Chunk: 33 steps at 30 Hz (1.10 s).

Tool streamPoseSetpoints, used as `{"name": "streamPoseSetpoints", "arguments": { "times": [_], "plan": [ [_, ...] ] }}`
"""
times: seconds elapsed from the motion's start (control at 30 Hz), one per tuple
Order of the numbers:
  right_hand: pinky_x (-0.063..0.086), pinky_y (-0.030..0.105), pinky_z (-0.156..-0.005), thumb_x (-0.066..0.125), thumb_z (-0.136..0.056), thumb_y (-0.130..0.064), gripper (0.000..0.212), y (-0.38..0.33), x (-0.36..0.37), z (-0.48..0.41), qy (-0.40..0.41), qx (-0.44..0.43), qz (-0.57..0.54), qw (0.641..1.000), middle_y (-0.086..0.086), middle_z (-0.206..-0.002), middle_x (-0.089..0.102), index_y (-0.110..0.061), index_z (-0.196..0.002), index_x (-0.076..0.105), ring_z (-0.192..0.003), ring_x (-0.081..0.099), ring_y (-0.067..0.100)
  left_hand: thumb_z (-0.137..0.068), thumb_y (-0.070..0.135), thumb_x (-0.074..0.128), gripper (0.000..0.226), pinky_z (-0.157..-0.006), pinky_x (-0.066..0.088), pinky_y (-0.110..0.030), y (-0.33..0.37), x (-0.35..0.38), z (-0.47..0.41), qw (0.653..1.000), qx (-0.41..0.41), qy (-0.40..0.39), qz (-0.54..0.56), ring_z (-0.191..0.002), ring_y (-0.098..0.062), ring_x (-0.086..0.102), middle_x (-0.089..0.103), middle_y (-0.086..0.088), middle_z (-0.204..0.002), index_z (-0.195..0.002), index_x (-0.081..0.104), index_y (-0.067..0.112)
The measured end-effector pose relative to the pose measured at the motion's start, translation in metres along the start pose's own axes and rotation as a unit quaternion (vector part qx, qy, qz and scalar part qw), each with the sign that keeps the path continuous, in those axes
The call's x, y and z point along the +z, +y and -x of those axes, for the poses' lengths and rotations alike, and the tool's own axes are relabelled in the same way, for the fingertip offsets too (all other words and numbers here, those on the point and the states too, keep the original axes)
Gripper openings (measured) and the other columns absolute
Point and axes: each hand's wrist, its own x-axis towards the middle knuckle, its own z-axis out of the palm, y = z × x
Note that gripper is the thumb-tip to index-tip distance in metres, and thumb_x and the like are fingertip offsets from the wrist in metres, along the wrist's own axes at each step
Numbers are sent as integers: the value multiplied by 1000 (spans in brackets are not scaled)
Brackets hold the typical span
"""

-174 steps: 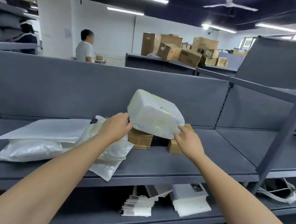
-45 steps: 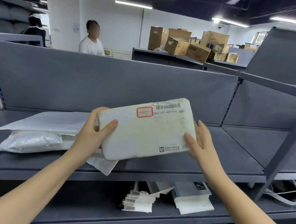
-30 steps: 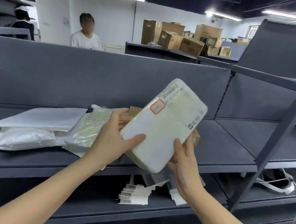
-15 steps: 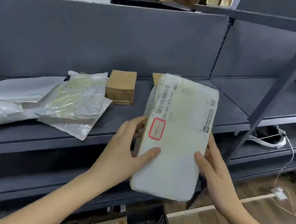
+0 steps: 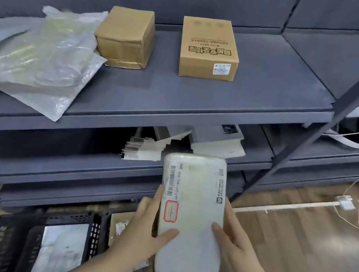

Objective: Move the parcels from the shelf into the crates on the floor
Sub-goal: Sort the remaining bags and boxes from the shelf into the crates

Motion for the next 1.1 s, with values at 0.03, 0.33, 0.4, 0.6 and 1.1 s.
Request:
{"name": "streamPoseSetpoints", "arguments": {
  "times": [0.03, 0.33, 0.4, 0.6, 1.1],
  "plan": [
    [40, 0, -83, 39, -95, 7, 56, 6, 0, -3, -4, 9, 1, 1000, -45, -120, 49, -22, -141, 25, -111, 47, -22, -85, 38, 65, 94, -97, 40, -20, -4, 3, -2, 1000, -7, -5, 3, -108, 11, 41, 33, 16, -118, -139, -10, 56],
    [48, 12, -83, 44, -96, -6, 56, 63, 8, -25, 6, 67, 7, 998, -31, -125, 56, -29, -144, 27, -115, 57, 0, -86, 28, 66, 84, -96, 29, -15, -49, 22, -30, 999, -31, -25, 17, -99, 25, 31, 37, 21, -115, -133, 3, 57],
    [49, 10, -76, 42, -96, -1, 55, 78, 13, -28, 7, 94, -11, 995, -35, -113, 61, -28, -142, 26, -104, 62, -6, -85, 26, 68, 82, -98, 32, -18, -69, 29, -38, 998, -45, -37, 20, -108, 10, 42, 41, 17, -121, -132, 8, 56],
    [48, 15, -90, 44, -96, -12, 53, 156, 25, -47, 13, 135, 60, 989, -24, -126, 56, -24, -144, 24, -110, 54, -11, -81, 21, 72, 78, -95, 48, -28, -141, 61, -68, 992, -96, -77, 38, -109, -6, 54, 49, 14, -120, -138, 24, 46],
    [45, 16, -73, 45, -99, -15, 58, 417, 20, -129, 93, 275, 108, 951, -13, -142, 43, -40, -146, 22, -109, 55, 13, -85, 15, 68, 63, -81, 45, -21, -333, 202, -178, 972, -217, -63, 64, -99, -8, 55, 59, 5, -119, -141, 38, 19]
  ]
}}
